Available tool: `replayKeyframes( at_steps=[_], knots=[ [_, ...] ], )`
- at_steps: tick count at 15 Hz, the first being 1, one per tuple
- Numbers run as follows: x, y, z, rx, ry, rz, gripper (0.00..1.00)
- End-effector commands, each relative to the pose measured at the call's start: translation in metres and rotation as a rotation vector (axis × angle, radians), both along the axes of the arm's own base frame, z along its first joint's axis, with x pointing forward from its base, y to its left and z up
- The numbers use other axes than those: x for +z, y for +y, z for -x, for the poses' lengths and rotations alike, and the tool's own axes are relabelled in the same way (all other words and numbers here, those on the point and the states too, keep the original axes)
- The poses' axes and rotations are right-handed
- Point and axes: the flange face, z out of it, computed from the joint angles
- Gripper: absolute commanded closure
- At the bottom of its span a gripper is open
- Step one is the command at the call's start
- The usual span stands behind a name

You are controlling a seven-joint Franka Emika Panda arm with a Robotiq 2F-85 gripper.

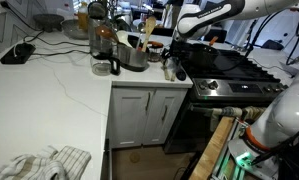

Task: Pick up the wooden spoon on the left from the kitchen counter and put it in the black pot on the stove

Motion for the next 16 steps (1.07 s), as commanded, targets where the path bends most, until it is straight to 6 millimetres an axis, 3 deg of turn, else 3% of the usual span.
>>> replayKeyframes(
  at_steps=[1,4,5,6,10,13,16],
  knots=[
    [-0.013,0.005,-0.009,0.003,0.007,0.002,0.0],
    [-0.018,0.01,-0.014,0.001,0.005,0.001,0.0],
    [-0.02,0.011,-0.015,0.002,0.003,0.001,0.22],
    [-0.022,0.012,-0.016,0.003,0.005,0.003,0.26],
    [-0.032,0.012,-0.018,0.005,0.017,0.006,0.55],
    [-0.037,0.011,-0.02,0.005,0.023,0.003,0.58],
    [-0.041,0.011,-0.022,0.005,0.027,0.006,0.44]
  ],
)
